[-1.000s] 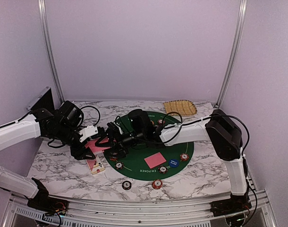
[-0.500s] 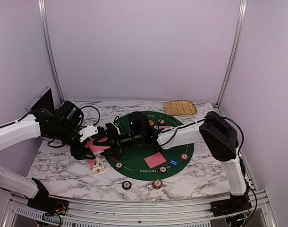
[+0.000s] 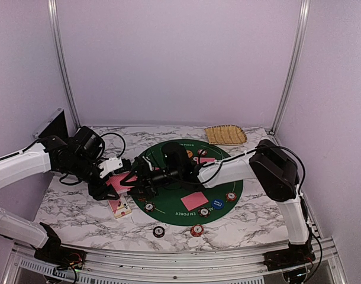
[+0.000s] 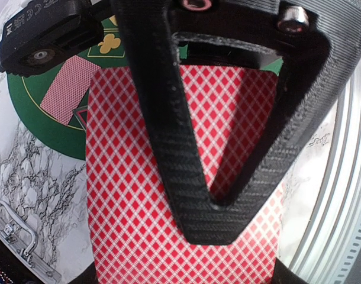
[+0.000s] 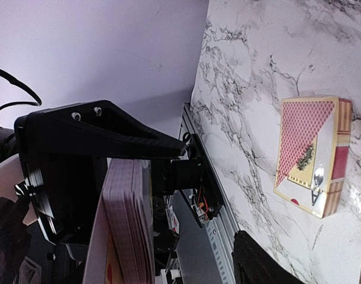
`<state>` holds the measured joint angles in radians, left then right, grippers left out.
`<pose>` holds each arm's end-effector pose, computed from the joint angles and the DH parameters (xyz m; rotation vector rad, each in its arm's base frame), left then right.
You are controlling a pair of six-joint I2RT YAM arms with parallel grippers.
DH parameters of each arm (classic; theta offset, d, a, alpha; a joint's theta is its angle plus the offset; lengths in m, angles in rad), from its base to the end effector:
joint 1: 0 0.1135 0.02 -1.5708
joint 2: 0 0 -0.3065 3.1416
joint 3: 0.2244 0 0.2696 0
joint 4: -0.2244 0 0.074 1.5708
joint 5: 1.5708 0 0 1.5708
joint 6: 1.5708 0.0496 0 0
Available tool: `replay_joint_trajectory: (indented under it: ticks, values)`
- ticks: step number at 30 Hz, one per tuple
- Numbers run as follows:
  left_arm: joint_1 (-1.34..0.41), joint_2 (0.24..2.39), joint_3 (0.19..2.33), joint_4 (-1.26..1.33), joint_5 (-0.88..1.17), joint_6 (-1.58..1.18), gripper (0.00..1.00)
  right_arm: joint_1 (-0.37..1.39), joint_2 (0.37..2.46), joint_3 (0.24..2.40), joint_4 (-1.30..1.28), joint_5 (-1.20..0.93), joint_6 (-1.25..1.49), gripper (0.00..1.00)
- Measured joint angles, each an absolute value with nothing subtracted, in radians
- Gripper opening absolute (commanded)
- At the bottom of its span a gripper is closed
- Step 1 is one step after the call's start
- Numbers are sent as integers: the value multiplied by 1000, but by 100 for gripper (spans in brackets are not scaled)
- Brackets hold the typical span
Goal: Distribute texas hold em gaming equipment
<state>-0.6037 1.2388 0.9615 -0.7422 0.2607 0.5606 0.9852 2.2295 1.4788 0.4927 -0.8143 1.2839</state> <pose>0.2012 -0.1543 0.2851 1.4955 2.0983 -0.3532 0.2713 0.4743 0.1929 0.3987 -2.3036 -1.9533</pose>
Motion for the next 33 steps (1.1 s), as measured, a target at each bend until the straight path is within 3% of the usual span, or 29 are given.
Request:
replay_joint_trajectory:
  ticks: [13, 33]
  values:
    - [-604, 1235, 962, -748, 261, 561, 0, 970, 2196, 1457, 475, -813, 1253, 47]
    - [-604, 1229, 962, -748, 261, 561, 0, 931, 2090, 1365, 455, -804, 1254, 12]
